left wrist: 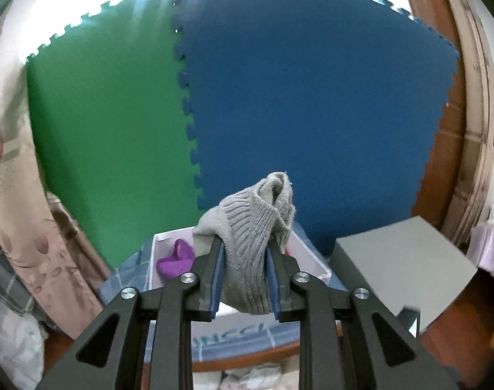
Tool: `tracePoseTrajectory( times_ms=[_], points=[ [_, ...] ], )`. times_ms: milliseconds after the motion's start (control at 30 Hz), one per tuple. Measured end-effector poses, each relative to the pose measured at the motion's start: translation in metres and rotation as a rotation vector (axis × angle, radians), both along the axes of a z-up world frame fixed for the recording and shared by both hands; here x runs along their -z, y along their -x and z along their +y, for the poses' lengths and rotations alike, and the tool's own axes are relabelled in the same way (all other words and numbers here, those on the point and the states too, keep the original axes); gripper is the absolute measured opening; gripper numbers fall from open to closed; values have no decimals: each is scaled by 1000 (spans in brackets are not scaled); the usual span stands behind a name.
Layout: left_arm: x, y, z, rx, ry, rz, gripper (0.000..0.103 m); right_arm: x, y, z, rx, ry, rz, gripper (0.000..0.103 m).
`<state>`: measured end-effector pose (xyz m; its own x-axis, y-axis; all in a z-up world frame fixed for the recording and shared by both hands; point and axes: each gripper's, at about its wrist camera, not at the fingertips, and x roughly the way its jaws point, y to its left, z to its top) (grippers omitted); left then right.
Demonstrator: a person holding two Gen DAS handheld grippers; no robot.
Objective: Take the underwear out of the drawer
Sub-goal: 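Lift the grey sock with the left tool over the shoe box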
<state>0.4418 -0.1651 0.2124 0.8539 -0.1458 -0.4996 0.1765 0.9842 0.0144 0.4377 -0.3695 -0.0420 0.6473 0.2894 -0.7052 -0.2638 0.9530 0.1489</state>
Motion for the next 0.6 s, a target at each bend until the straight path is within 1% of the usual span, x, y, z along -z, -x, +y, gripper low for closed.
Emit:
tracePoseTrajectory(
  times_ms=[67, 133, 233, 367, 433, 600],
  points=[
    [0, -18, 1, -11, 25, 16, 21, 1, -1, 1, -4, 0, 6, 85],
    [6, -39, 0, -26, 39, 39, 21, 1, -1, 2, -6, -4, 7, 85],
    [23, -77, -7, -56, 54, 100, 21, 1, -1, 3, -8, -5, 7, 85],
    [53, -114, -18, -96, -4, 165, 21, 2, -1, 3, -11, -11, 12, 85],
    [66, -128, -21, -112, -39, 182, 21, 3, -1, 3, -13, -17, 19, 85],
    [94, -161, -19, -162, -53, 279, 21, 4, -2, 0, -7, -34, 32, 85]
  ],
)
